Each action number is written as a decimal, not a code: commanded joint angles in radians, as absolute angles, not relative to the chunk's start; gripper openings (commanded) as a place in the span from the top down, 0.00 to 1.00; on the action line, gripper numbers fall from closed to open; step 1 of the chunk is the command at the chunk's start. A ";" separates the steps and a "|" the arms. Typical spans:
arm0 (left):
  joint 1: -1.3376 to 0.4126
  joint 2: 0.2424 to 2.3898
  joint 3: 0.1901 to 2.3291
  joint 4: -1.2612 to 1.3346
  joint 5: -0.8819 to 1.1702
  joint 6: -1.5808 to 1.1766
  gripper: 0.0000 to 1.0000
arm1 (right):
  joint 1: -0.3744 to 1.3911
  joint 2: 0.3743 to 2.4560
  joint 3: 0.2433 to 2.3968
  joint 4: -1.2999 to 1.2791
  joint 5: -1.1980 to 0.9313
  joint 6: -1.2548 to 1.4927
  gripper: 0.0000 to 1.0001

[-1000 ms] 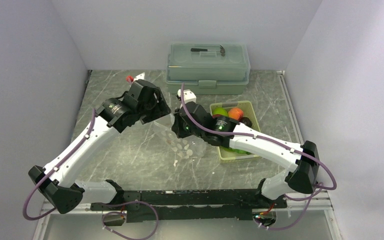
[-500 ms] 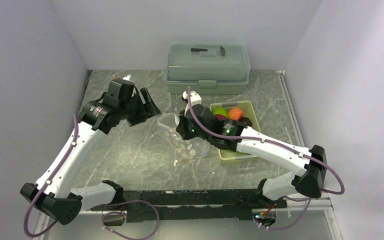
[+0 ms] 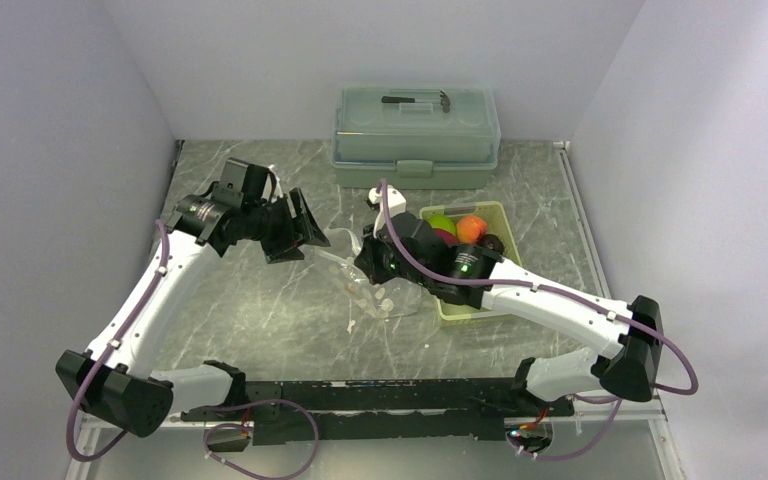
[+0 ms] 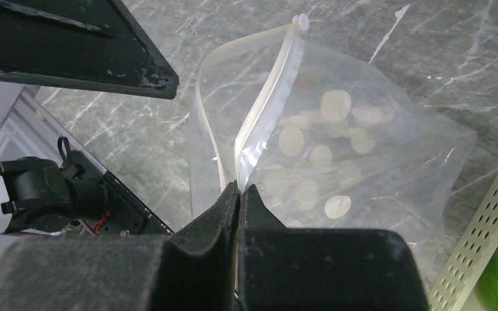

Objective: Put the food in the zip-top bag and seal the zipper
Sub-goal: Open the zipper of the food storage bag at the center of the board.

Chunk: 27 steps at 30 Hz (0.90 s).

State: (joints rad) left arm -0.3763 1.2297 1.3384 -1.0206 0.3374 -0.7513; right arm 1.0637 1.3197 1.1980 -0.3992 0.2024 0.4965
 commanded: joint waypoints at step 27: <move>-0.353 1.346 1.323 -1.082 0.450 -0.684 0.33 | 1.099 1.253 1.106 -0.291 0.225 0.343 1.00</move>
